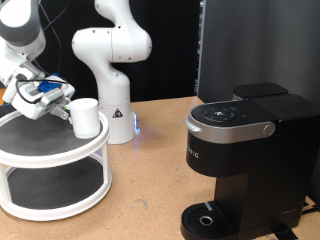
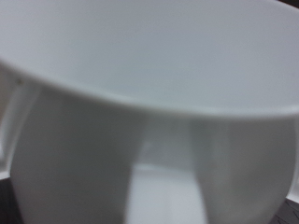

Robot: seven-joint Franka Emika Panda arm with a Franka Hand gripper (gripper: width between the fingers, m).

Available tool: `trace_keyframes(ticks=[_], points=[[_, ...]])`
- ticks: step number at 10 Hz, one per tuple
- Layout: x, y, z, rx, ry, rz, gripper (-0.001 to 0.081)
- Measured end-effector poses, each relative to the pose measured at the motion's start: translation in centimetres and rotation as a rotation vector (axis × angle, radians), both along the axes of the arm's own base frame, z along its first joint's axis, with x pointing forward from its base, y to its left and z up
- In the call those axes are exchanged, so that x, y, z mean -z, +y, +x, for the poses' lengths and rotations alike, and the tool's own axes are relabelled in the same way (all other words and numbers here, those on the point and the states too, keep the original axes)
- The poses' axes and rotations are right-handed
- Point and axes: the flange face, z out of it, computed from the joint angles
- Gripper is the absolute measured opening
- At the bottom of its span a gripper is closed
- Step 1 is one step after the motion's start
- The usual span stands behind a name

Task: Make a cup of coffee with the keurig machine

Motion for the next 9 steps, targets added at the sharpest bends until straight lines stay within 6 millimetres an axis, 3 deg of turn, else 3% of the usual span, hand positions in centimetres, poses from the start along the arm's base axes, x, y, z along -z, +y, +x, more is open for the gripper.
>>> trace_keyframes(ticks=[1,2,3,7,9], points=[[0.0,0.0,0.0,0.0,0.0,0.0,0.0274],[0.0,0.0,0.0,0.001,0.0,-0.001,0.0274],[0.0,0.0,0.0,0.003,-0.001,-0.001,0.0093],[-0.3,-0.1,0.2,0.01,0.003,0.007,0.0066],[-1.9,0.2,0.8,0.007,0.009,0.042,0.0066]])
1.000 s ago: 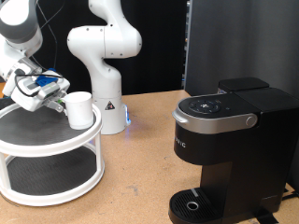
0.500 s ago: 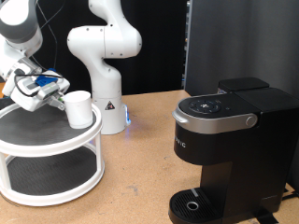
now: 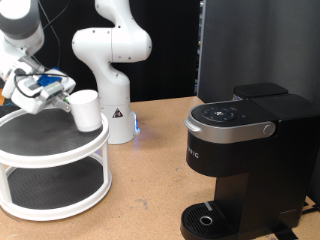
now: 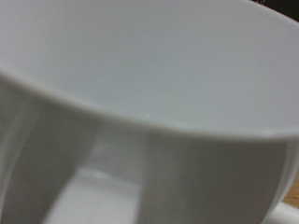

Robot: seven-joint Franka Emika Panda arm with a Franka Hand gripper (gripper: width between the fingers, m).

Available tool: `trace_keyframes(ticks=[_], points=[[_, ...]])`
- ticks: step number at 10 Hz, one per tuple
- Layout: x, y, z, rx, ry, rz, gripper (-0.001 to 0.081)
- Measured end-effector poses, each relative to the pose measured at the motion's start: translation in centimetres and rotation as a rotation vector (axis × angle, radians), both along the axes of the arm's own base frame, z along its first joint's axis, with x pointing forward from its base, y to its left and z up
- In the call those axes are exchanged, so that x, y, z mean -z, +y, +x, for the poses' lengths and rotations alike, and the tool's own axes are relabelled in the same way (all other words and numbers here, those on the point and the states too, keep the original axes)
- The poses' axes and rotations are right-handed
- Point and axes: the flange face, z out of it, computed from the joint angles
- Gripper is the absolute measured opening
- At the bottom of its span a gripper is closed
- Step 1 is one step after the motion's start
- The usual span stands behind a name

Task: Make a cup of coffee with the keurig machine

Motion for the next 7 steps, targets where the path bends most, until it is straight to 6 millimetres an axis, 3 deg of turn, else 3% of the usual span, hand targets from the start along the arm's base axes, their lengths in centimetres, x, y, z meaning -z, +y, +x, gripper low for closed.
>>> trace_keyframes(ticks=[5,7], points=[[-6.9,0.5,0.9,-0.045,-0.017,0.059,0.0066],[-7.6,0.5,0.7,-0.058,-0.01,0.06,0.0065]])
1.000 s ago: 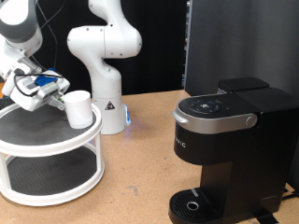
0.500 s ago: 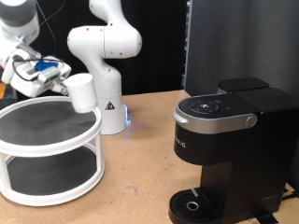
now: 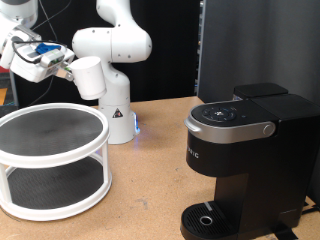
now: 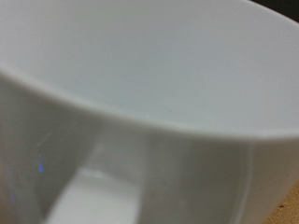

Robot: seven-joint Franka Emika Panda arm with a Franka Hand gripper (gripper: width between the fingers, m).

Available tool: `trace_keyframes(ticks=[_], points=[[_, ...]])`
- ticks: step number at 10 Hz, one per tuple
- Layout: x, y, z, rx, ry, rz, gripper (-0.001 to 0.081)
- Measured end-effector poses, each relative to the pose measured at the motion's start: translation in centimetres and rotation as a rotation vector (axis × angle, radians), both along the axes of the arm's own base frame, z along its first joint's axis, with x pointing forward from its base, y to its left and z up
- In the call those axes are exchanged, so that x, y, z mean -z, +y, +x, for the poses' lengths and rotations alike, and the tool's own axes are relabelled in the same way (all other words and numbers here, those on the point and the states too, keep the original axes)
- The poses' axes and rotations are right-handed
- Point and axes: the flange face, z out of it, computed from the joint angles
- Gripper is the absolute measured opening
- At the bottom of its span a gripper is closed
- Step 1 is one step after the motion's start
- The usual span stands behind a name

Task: Make a cup of coffee with the keurig machine

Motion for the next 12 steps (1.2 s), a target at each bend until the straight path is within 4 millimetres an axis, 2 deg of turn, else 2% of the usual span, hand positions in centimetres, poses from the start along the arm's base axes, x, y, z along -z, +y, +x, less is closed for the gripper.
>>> trace_keyframes(ticks=[3,5,9,12], points=[[1.9,1.7,0.9,0.059,0.008,-0.001,0.0065],[2.9,3.9,2.9,0.124,-0.001,-0.01,0.0065],[2.9,8.0,7.5,0.213,-0.024,-0.03,0.0065],[3.9,11.2,10.4,0.247,-0.025,-0.055,0.0065]])
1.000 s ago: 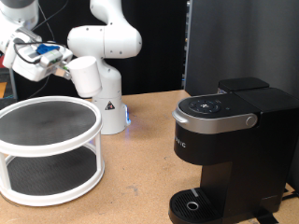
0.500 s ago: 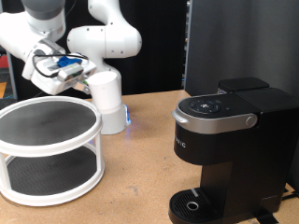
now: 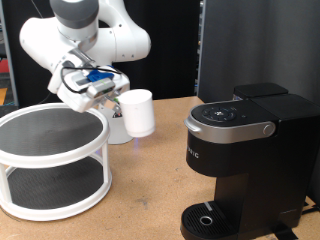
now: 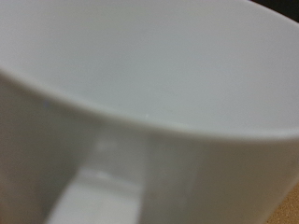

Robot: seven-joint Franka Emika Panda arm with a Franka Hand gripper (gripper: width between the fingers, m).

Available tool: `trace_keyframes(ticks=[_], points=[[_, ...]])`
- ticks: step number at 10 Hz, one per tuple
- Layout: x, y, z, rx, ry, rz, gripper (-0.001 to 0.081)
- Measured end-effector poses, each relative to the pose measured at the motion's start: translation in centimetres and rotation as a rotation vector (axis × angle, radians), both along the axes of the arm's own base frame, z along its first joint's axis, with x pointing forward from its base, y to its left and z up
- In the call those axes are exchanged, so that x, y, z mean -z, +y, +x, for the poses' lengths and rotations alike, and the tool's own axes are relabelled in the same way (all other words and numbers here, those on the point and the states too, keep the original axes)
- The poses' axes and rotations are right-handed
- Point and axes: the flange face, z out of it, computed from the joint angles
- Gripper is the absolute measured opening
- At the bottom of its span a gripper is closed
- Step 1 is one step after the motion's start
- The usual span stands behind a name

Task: Make a cup of coffee with the keurig machine

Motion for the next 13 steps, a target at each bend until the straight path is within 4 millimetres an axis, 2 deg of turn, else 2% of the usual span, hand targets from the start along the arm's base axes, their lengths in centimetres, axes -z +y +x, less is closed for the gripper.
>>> trace_keyframes(ticks=[3,7,9,13], points=[[1.1,2.0,1.8,0.011,0.014,-0.007,0.0065],[1.2,2.3,2.2,-0.006,0.022,0.005,0.0065],[2.6,2.4,2.1,0.0,0.035,-0.033,0.0065],[6.5,3.3,2.4,0.027,0.046,-0.088,0.0065]])
